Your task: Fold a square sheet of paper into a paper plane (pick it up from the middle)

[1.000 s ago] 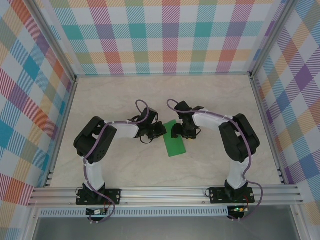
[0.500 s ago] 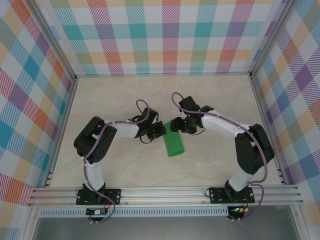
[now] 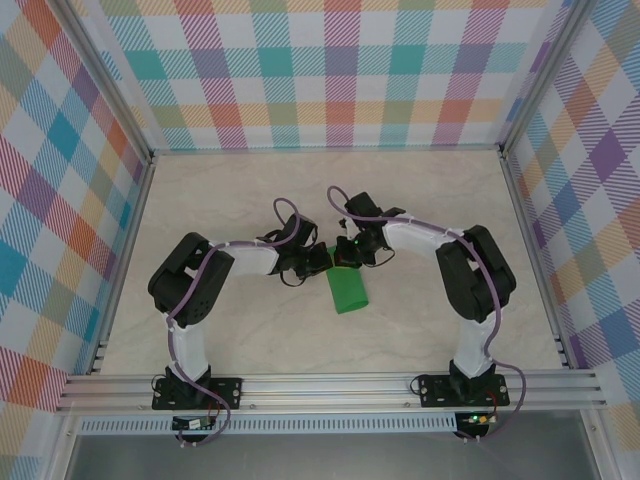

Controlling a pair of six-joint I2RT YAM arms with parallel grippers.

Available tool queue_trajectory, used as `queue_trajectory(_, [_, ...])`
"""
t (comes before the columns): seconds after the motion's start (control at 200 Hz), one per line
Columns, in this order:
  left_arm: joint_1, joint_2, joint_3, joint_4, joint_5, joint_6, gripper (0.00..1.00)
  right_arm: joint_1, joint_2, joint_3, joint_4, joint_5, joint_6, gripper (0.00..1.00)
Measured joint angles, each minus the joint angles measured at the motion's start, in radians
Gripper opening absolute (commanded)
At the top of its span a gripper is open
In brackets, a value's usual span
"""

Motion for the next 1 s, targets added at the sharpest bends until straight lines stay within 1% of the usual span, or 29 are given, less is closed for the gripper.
queue_trajectory(0.32, [0.000,0.006,0.014,-0.024,-0.001,0.004,0.01,-0.053,0.045,-0.003,0.004,-0.018,-0.034,0.01])
queue_trajectory(0.575, [0.000,0.010,0.022,-0.036,-0.001,0.008,0.00,-0.097,0.043,-0.056,0.037,-0.057,-0.065,0.01])
queue_trajectory(0.84, [0.000,0.015,0.024,-0.033,0.002,0.010,0.00,-0.137,0.005,-0.157,0.146,-0.128,-0.090,0.01])
queue_trajectory(1.0, [0.000,0.016,0.024,-0.033,0.002,0.011,0.00,-0.196,-0.039,-0.236,0.185,-0.172,-0.109,0.02])
